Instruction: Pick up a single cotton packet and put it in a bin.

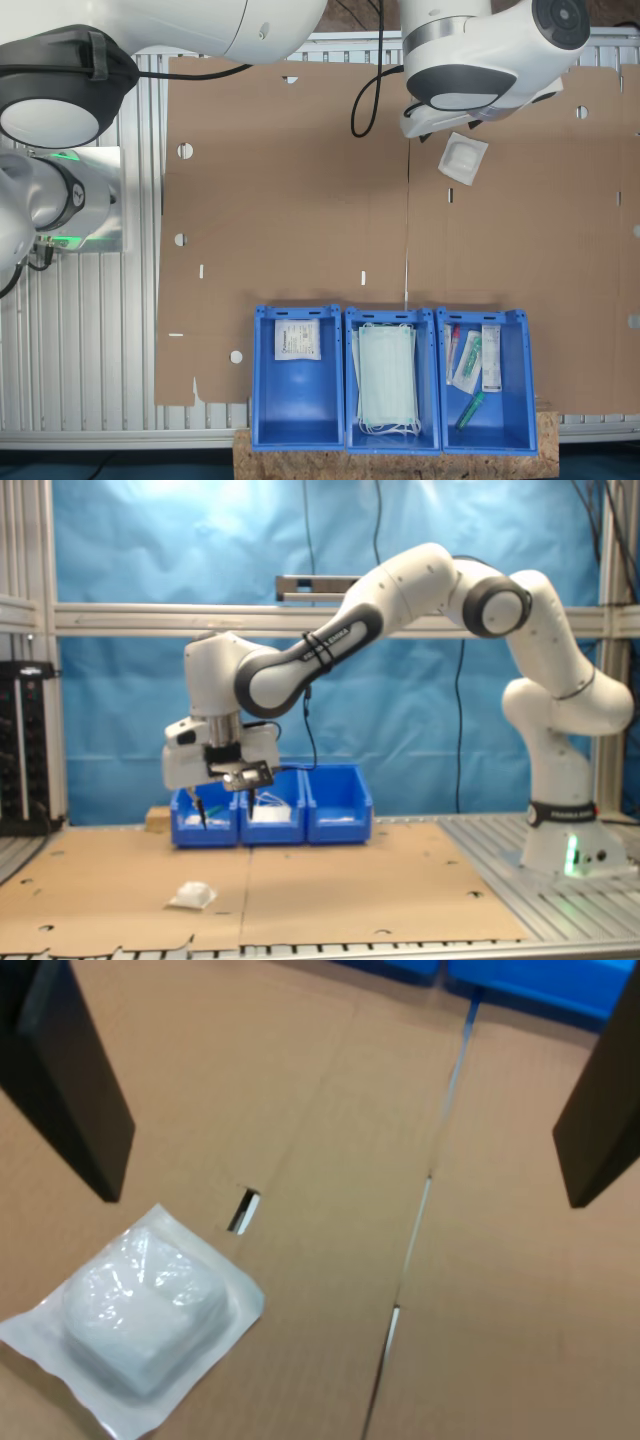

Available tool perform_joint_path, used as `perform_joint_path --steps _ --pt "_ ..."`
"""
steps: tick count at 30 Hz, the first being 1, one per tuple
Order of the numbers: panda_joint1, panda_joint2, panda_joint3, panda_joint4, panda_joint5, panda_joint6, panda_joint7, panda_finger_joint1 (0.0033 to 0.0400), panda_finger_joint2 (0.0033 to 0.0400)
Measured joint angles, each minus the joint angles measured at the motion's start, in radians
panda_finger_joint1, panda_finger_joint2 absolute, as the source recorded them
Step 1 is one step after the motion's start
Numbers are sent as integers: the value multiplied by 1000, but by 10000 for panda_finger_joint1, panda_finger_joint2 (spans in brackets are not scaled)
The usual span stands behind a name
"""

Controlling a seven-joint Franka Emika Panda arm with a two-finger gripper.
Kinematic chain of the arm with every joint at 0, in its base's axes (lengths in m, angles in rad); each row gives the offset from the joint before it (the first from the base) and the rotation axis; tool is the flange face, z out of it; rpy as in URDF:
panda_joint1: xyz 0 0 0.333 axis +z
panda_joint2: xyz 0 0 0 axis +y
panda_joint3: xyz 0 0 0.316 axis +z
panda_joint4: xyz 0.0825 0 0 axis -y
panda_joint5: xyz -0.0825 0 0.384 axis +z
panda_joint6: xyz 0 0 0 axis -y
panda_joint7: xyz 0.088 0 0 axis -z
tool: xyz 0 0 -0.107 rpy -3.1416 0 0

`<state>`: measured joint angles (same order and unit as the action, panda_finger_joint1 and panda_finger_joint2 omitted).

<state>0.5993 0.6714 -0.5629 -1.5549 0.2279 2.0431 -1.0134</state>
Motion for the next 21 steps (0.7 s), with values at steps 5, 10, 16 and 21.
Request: perform_joint_path --steps 5,10,16,21 --pt "-25 61 4 54 46 15 0 400 400" --pt "-54 115 13 112 84 23 0 400 400" --pt "-83 167 28 172 110 33 0 400 400" --pt "-110 212 49 220 129 38 0 400 400"
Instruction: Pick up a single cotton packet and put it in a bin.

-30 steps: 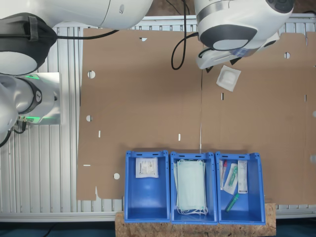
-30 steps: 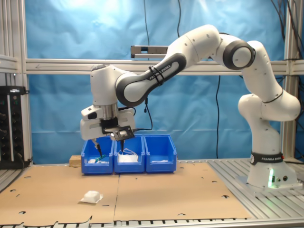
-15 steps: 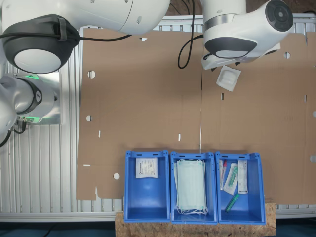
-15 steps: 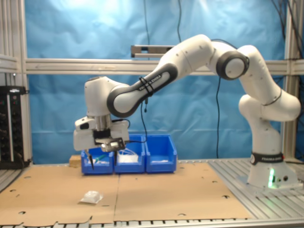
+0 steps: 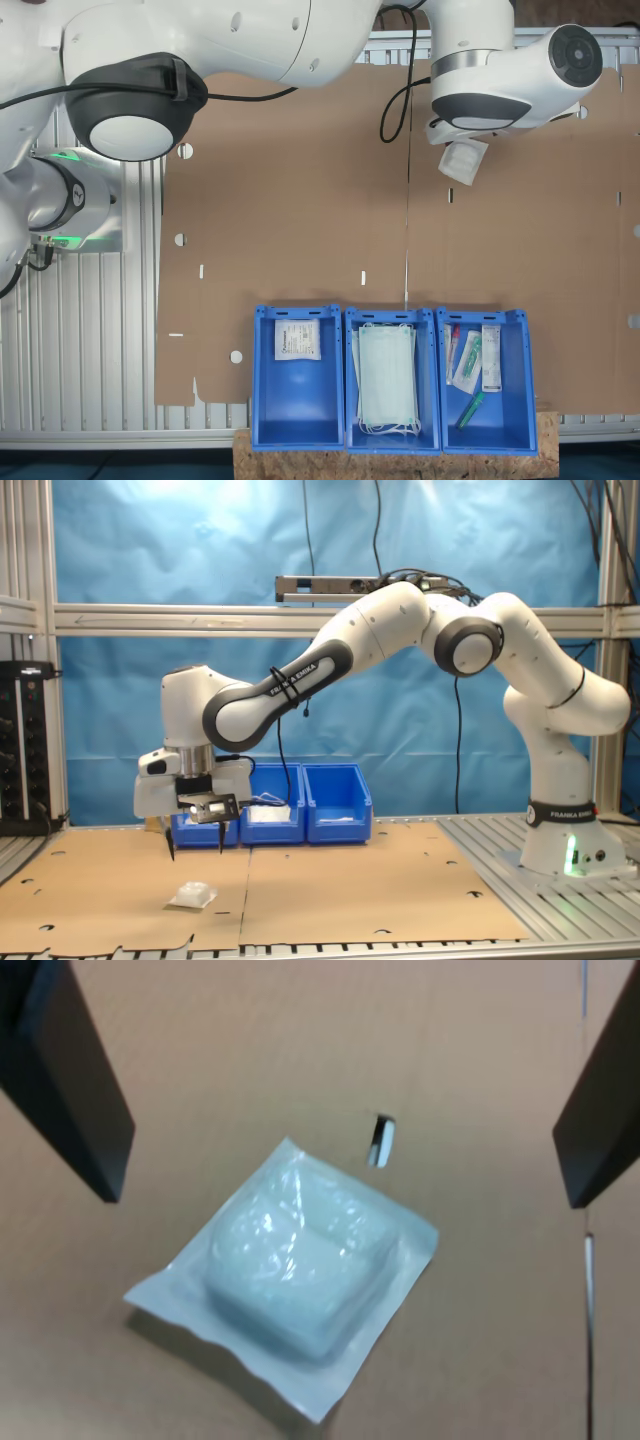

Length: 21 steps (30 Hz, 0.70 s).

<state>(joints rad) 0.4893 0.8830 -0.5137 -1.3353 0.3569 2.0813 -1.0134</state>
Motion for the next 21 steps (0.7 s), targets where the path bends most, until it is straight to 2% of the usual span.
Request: perform_joint_path --steps 10,21 --pt "-38 72 45 65 16 20 0 400 400" --pt "-63 138 77 115 22 58 0 400 400"
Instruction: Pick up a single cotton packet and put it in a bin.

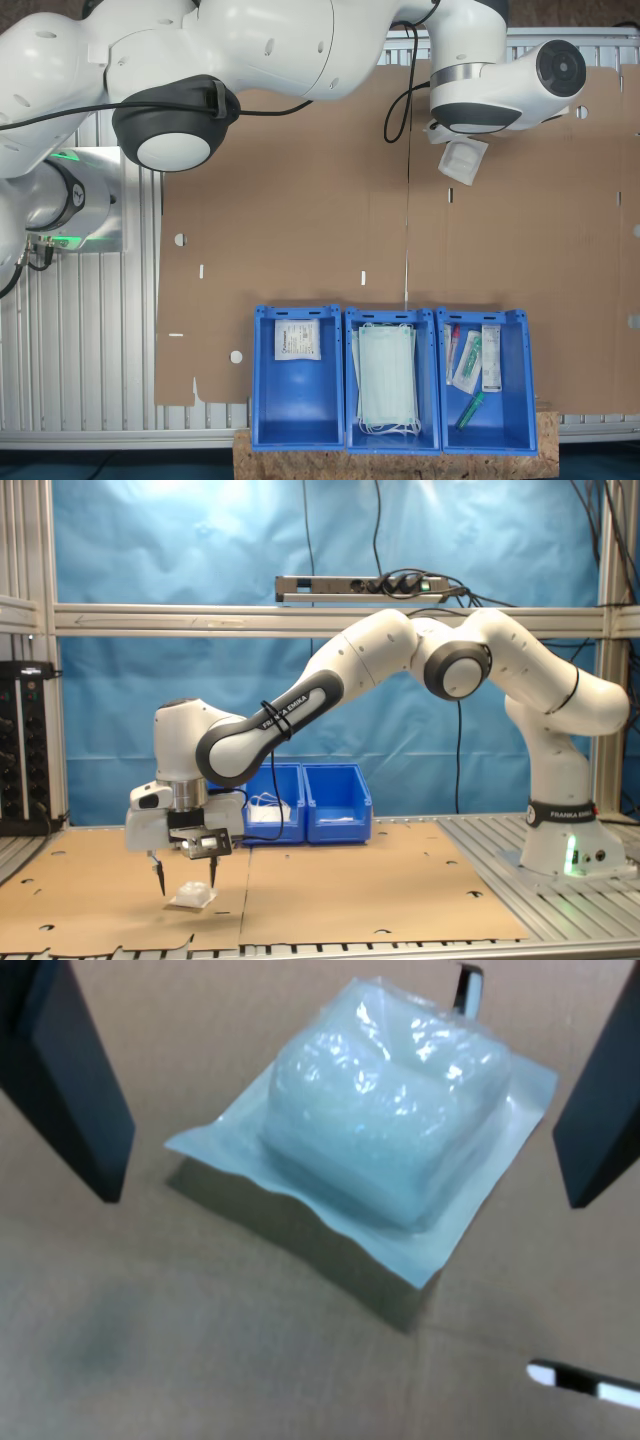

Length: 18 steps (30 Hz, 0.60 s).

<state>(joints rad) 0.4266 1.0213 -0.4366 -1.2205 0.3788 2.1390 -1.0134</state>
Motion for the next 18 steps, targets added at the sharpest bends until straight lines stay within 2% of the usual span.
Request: perform_joint_path --steps 18 --pt "-41 56 8 25 3 22 0 400 400"
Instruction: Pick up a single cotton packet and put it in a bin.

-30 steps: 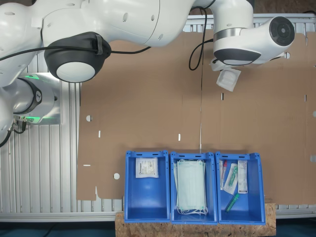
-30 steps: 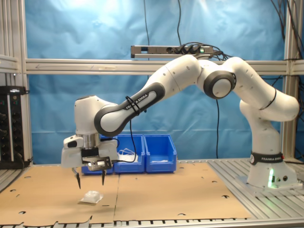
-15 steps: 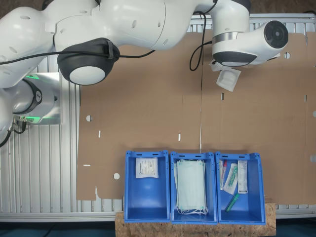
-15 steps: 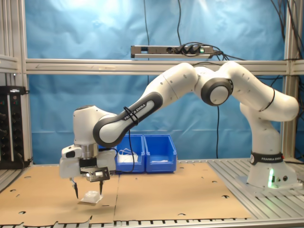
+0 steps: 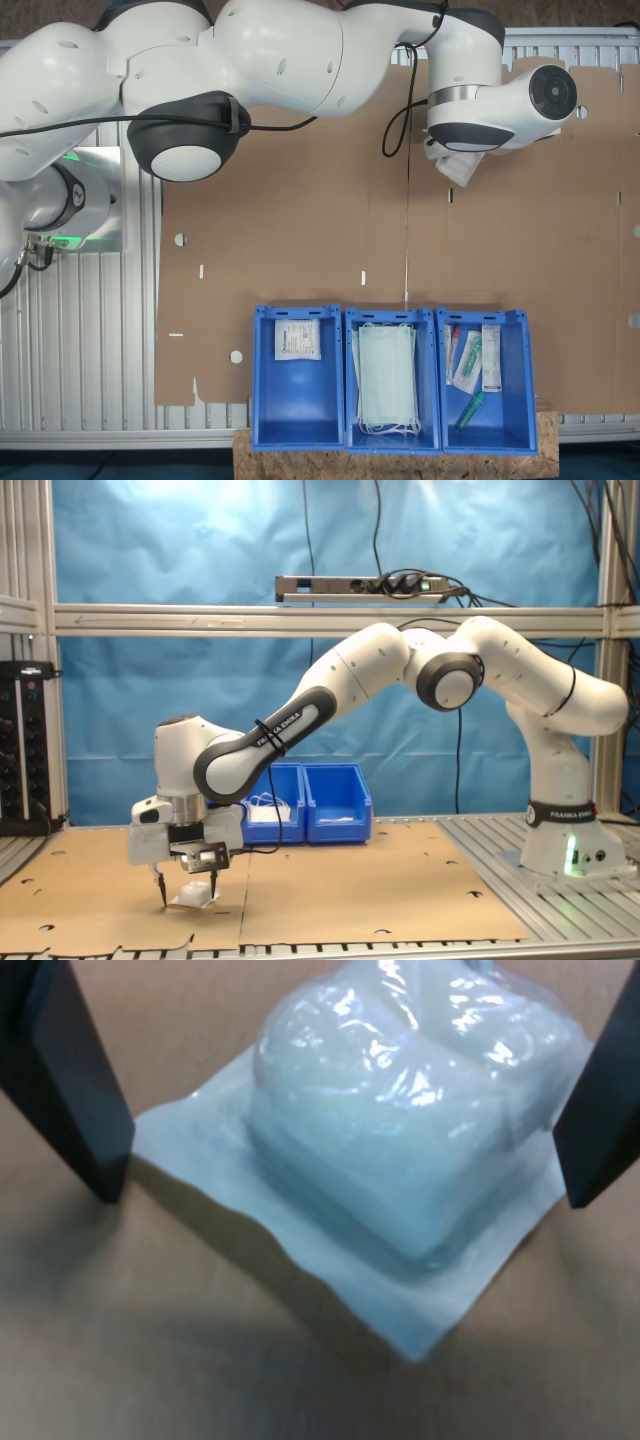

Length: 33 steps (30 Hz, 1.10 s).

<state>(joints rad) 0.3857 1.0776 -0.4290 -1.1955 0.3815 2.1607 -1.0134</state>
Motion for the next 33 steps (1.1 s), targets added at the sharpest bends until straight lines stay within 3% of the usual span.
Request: perform_joint_path --steps 33 --pt "-29 9 0 4 1 11 0 400 400"
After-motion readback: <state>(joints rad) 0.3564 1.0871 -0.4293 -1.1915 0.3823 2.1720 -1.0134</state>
